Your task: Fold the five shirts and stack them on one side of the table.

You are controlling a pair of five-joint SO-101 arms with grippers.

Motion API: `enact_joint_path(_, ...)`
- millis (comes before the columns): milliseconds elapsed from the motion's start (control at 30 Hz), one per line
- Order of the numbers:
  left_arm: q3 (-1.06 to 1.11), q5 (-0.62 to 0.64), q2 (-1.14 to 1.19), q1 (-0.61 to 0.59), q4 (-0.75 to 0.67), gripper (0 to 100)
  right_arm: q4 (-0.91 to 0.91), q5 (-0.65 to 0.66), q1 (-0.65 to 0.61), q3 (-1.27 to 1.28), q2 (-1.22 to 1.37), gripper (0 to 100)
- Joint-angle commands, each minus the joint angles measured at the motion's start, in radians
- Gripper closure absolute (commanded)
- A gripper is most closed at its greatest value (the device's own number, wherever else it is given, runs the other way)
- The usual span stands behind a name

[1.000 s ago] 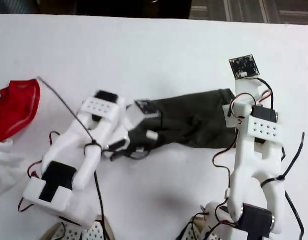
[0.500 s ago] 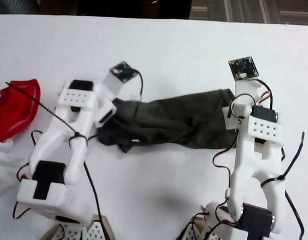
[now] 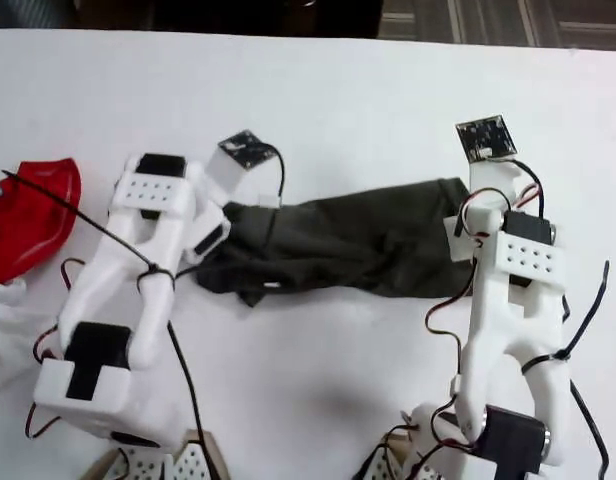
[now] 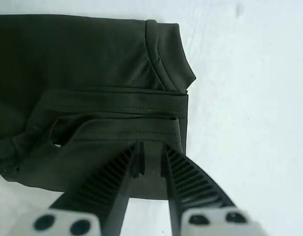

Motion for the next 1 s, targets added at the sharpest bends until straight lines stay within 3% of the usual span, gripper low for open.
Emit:
enact_joint_path(0, -0.041, -0.063, -0.049, 0.041, 0.1, 90, 0.008, -0.009, 0.01, -0.031, 0.001, 93.6)
enact_joint_path(200, -0.027, -0.181, -0.048, 0.087, 0.206, 90, 0.01, -0.009, 0.01, -0.031, 0.001, 93.6)
enact_joint_path(600, 0.203, -0.176, -0.044, 0.038, -0.181, 90, 0.062, -0.009, 0.012, -0.031, -0.007, 93.6)
enact_joint_path(967, 0.18, -0.178, -0.044, -0.063, -0.19, 81, 0.071, -0.009, 0.002, -0.031, -0.007, 93.8)
